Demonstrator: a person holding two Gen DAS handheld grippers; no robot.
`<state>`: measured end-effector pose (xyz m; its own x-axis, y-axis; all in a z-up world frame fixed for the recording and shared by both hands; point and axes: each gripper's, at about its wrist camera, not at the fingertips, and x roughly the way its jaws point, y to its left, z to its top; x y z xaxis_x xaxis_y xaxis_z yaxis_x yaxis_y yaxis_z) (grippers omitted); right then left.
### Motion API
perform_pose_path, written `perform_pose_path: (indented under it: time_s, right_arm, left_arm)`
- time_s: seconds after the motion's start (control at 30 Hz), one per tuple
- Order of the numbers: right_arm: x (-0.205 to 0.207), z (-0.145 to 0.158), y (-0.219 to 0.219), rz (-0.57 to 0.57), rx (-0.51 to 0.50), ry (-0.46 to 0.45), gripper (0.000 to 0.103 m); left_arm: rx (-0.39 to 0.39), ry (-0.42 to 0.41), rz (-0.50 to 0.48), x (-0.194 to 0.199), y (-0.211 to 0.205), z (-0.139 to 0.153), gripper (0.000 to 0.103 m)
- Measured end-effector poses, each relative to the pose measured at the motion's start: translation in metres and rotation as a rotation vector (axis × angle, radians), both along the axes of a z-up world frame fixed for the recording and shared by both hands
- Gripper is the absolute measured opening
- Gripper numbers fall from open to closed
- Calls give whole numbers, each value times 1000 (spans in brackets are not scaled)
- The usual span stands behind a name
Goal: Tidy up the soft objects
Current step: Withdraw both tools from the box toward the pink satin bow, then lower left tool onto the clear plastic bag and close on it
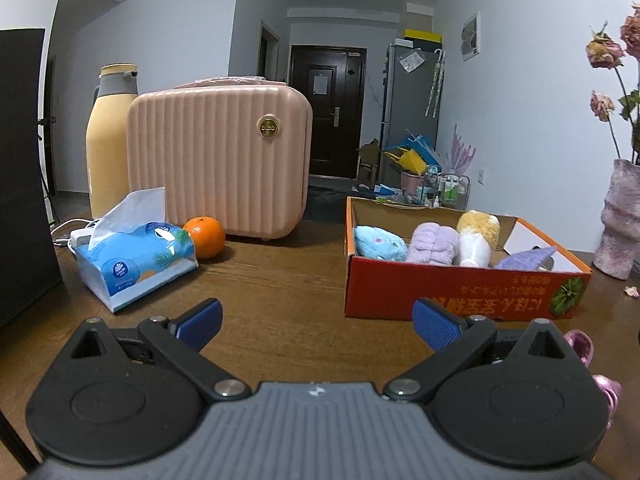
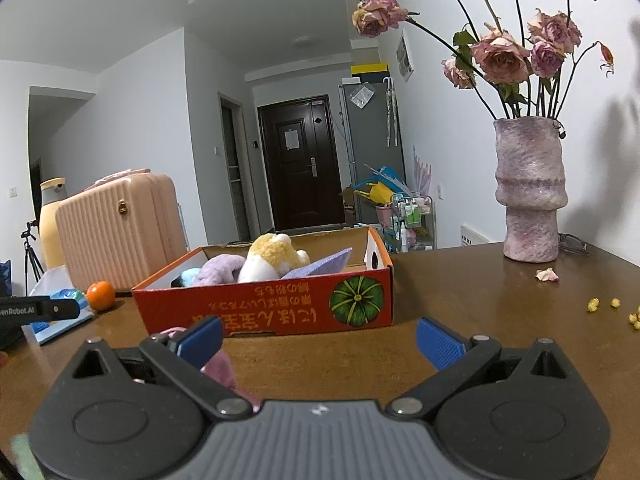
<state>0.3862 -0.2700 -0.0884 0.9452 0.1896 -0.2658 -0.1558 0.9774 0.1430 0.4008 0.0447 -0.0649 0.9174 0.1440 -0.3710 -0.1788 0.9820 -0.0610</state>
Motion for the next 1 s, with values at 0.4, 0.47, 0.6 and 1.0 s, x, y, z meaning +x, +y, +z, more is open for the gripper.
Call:
perform_pose_path:
  time_s: [0.4,0.47,0.6,1.0]
  right_arm:
    - [-47,-2,0,-9,-19,17,103]
    - [-54,-2,-1,-17,-23,21,103]
    - [-67,-4,-5,-39,-35,36,103]
    - [-88,-6,-21,-68,-40,55,103]
  left_arm:
    - [10,9,-62,-47,-9,0,103]
    - [10,12,-73,-55,-12,0,103]
    - [6,27,-100,-69,-17,-2,103]
    - [44,91,-189,-98,-40,-14,103]
